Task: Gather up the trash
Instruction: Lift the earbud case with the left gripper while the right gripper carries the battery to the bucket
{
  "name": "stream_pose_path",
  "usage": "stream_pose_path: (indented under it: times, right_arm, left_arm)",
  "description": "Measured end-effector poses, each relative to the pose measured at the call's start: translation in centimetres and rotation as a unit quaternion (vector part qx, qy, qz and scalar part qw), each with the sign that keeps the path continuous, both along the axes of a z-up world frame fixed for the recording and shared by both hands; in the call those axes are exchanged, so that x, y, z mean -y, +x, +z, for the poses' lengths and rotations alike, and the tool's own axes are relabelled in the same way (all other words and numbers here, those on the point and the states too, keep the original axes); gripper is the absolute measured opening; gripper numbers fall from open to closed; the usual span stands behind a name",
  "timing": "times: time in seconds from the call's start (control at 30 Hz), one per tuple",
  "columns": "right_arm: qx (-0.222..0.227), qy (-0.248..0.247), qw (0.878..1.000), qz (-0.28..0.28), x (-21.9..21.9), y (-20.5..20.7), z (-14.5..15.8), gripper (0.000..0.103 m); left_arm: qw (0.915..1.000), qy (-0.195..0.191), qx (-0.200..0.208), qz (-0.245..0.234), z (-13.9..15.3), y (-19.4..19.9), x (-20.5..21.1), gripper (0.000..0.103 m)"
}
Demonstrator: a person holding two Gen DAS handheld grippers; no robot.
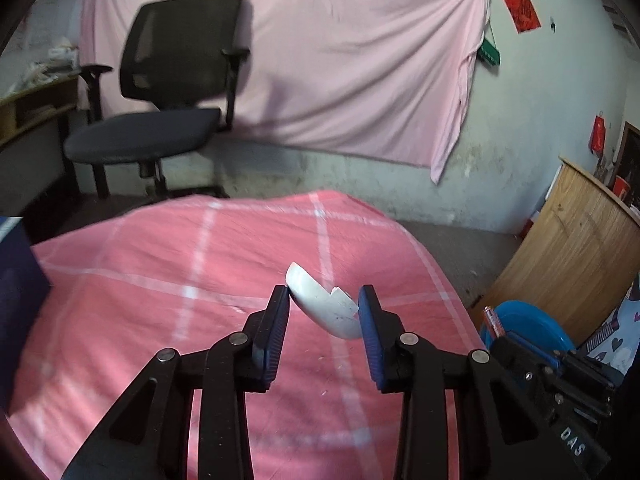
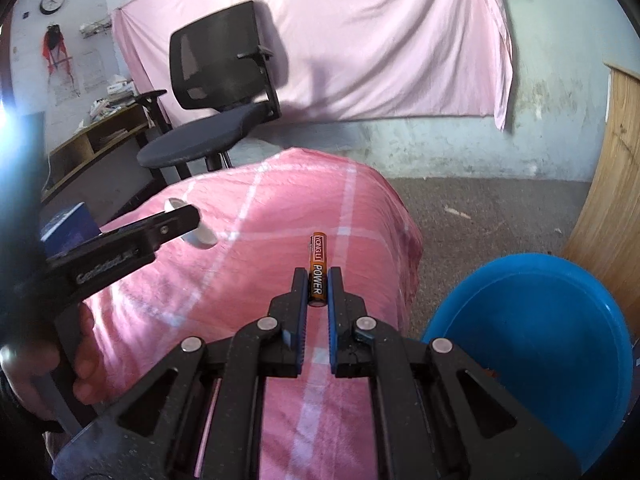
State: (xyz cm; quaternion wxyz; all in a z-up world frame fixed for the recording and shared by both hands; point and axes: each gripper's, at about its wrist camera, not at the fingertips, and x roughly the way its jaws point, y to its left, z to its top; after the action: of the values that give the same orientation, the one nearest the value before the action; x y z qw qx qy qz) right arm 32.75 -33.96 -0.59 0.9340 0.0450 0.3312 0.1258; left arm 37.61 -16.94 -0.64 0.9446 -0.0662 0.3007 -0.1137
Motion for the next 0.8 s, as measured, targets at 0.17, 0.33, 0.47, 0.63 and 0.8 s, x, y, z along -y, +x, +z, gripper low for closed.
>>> stream_pose_path:
  times: [0.17,0.33,0.47,0.63,0.8]
  right_arm:
    - [0.036,0.014,0.999,0.007,-0.3,-1.3,1.3,0.022]
    - [0.064,0.022,0.997,0.021,-1.1,-2.4,2.2,0.022]
    - [0.056,0.014,0.998,0.026,-1.9,-2.4,1.9,0.022]
    - [0.038,0.017,0.999,0.026,-1.7,-1.8,1.3,0.022]
    - [0.023,0.022,0.999,0.025,-1.6,-1.3,0.9,0.022]
  left_arm:
    - [0.9993,0.008,0.032,0.018,1.4,-2.8,-0.9,0.014]
    - [0.9995,0.01,0.017,0.024,1.5,-3.8,-1.3,0.01]
    - [0.9997,0.0,-0.018,0.018,0.3,-3.8,-2.0,0.01]
    - [0.9984,-0.013,-0.051,0.019,-0.6,-3.1,-3.1,0.016]
    - [0.9979,-0.028,-0.058,0.013,-0.9,-2.5,-4.0,0.054]
